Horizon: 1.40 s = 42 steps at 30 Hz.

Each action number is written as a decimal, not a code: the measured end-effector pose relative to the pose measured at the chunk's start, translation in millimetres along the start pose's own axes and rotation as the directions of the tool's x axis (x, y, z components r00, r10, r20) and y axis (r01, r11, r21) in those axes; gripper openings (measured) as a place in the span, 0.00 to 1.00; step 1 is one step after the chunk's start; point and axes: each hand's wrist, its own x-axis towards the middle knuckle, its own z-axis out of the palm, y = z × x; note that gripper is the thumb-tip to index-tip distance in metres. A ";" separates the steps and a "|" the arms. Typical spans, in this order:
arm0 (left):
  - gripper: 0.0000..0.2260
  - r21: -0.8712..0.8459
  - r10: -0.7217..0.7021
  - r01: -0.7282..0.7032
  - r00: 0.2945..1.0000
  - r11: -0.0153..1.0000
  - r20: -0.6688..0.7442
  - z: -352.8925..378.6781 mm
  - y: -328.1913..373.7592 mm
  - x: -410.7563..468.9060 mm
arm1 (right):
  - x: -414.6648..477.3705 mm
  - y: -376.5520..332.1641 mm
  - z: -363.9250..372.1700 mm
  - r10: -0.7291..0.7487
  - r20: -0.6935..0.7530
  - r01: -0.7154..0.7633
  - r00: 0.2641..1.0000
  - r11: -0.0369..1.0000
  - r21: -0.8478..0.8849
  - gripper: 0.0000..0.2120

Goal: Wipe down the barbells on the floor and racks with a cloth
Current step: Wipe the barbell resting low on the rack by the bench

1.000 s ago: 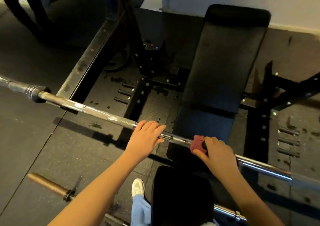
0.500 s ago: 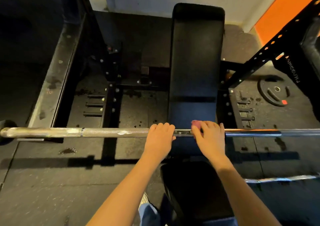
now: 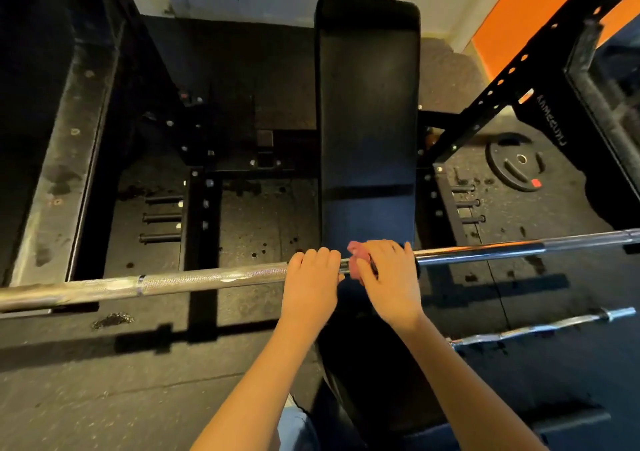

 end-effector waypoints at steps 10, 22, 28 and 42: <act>0.17 0.043 0.013 -0.018 0.995 0.999 0.099 -6.0 -1.6 5.4 | -5.1 11.7 2.5 0.082 -0.029 -0.083 0.996 0.996 -0.035 0.20; 0.14 0.163 -0.102 0.096 0.995 0.982 0.025 -5.6 -20.8 -6.8 | -6.4 -10.0 23.5 0.052 -0.102 -0.065 0.993 0.991 -0.121 0.21; 0.13 0.128 -0.064 0.077 0.993 0.989 -0.098 2.4 -23.4 -12.1 | 3.6 24.4 12.6 -0.060 -0.022 0.057 0.998 0.992 -0.116 0.16; 0.15 0.105 -0.028 0.042 0.991 0.994 -0.128 7.3 -25.6 -13.1 | 3.7 13.0 -2.0 0.170 0.062 -0.155 0.983 0.968 -0.197 0.27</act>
